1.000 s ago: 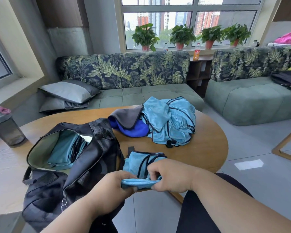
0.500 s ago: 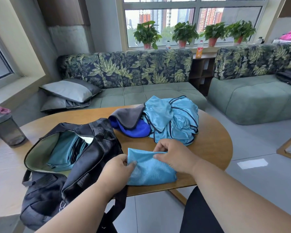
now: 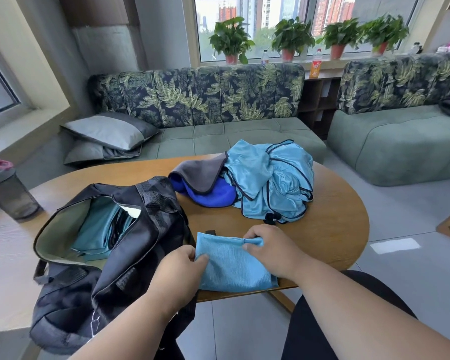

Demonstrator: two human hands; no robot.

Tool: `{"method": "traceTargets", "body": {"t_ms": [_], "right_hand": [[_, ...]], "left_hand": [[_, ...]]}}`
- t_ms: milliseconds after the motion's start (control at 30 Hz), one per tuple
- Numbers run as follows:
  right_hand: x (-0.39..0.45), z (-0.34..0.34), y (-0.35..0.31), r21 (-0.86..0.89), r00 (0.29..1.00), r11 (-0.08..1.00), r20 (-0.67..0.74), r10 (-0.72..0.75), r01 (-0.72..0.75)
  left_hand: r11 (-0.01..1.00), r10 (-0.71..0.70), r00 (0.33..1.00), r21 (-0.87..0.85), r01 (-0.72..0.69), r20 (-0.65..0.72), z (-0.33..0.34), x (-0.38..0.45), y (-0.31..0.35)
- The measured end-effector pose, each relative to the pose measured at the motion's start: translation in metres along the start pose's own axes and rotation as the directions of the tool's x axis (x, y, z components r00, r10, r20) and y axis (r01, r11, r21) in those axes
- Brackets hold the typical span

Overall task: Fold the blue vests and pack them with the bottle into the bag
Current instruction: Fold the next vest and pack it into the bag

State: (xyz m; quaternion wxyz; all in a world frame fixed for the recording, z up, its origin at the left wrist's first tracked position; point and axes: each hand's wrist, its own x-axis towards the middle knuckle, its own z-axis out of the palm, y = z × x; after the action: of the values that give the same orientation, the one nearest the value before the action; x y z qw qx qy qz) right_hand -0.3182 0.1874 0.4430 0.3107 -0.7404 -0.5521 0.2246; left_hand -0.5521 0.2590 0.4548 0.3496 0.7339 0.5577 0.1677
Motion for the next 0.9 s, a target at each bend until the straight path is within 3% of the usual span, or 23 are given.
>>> {"method": "traceTargets", "body": {"t_ms": [200, 333, 500, 633, 900], "right_hand": [[-0.008, -0.007, -0.002, 0.068, 1.0, 0.998, -0.002, 0.006, -0.006], [-0.011, -0.001, 0.002, -0.016, 0.996, 0.998, 0.069, 0.057, -0.056], [-0.012, 0.001, 0.004, 0.082, 0.995, 0.992, 0.041, 0.09, -0.093], [-0.011, 0.006, 0.009, 0.0, 0.993, 0.996, 0.078, 0.089, -0.09], [-0.004, 0.014, 0.012, -0.017, 0.995, 0.998, 0.072, 0.067, -0.066]], "left_hand": [[0.997, 0.026, 0.999, -0.072, -0.024, 0.035, -0.005, -0.008, -0.004], [0.997, -0.052, 0.998, 0.056, 0.05, 0.029, -0.006, -0.008, -0.005], [0.986, -0.008, 0.999, 0.167, 0.015, -0.045, -0.003, -0.009, -0.005], [0.975, -0.003, 0.999, 0.221, 0.015, -0.053, 0.0, -0.009, -0.006], [0.986, -0.139, 0.987, 0.103, 0.13, 0.086, 0.004, 0.004, 0.002]]}}
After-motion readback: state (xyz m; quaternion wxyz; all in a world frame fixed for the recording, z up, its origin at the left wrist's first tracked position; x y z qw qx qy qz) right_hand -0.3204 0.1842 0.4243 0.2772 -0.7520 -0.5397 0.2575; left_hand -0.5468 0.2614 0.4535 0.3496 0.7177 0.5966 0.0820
